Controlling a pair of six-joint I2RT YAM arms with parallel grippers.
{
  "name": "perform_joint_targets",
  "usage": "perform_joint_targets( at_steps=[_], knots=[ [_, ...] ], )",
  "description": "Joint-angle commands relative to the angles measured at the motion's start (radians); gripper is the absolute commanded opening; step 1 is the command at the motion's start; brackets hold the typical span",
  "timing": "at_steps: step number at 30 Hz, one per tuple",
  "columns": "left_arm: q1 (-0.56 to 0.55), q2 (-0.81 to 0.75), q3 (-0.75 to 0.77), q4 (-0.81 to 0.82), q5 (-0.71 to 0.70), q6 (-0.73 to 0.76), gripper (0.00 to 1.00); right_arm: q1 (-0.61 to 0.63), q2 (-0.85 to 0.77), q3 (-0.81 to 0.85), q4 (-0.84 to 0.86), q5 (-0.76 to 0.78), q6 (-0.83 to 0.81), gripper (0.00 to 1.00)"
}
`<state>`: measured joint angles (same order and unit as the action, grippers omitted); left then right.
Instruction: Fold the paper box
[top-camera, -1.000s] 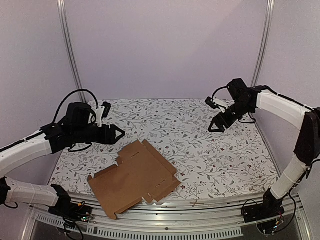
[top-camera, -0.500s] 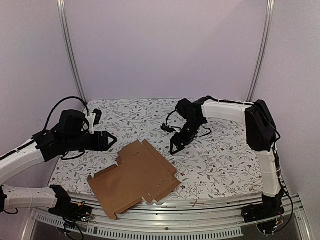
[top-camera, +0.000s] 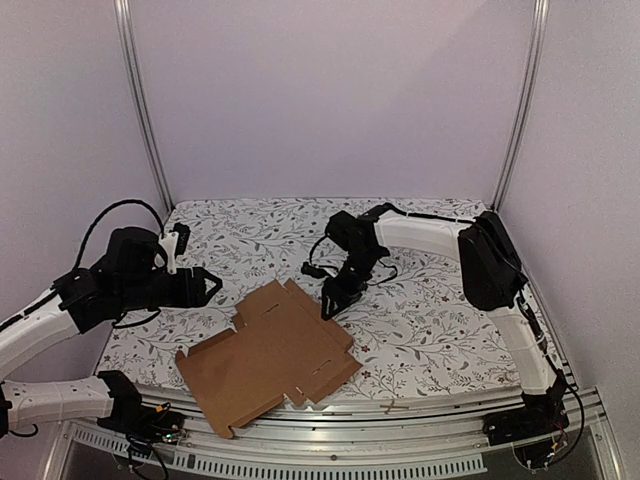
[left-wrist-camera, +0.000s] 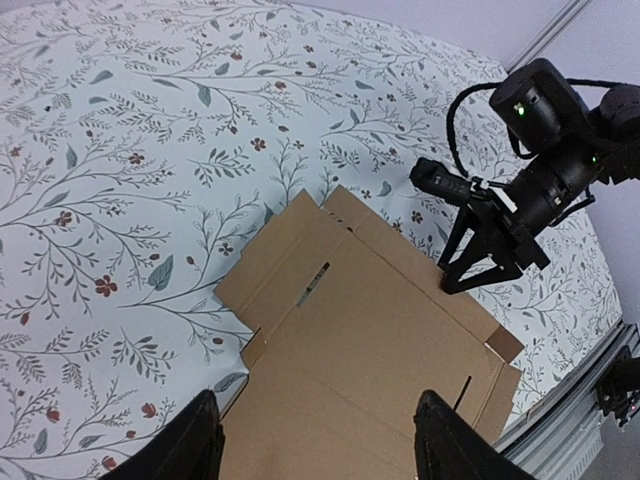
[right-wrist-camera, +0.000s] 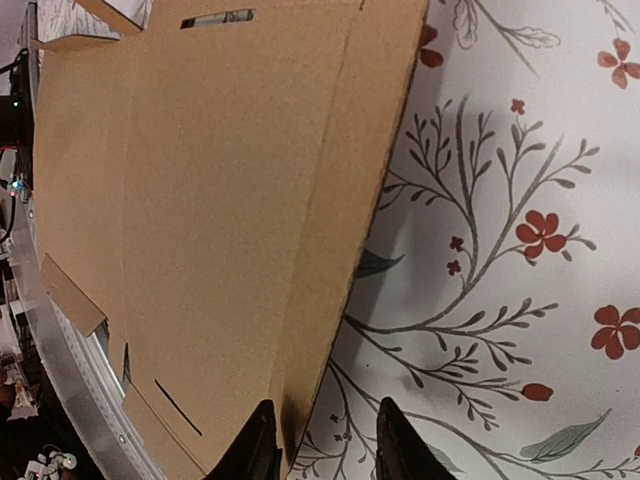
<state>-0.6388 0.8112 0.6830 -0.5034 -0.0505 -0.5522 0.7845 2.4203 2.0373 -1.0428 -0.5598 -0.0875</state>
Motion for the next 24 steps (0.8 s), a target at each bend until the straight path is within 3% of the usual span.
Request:
perform_joint_targets(
  at_steps=[1,7,15,24],
  knots=[
    [-0.012,-0.016,-0.019,-0.020,-0.019,-0.014,0.66,0.012,0.033,0.018,-0.049,-0.034,0.011,0.24],
    [-0.013,-0.022,-0.034,0.001,-0.014,-0.024,0.66,0.011,0.016,0.017,-0.090,-0.031,-0.014,0.00],
    [-0.013,0.075,-0.052,0.107,0.003,-0.001,0.70,-0.015,-0.089,-0.002,-0.221,0.144,-0.236,0.00],
    [-0.013,0.353,-0.029,0.321,0.141,-0.008,0.70,-0.057,-0.218,-0.068,-0.244,0.217,-0.355,0.00]
  ],
)
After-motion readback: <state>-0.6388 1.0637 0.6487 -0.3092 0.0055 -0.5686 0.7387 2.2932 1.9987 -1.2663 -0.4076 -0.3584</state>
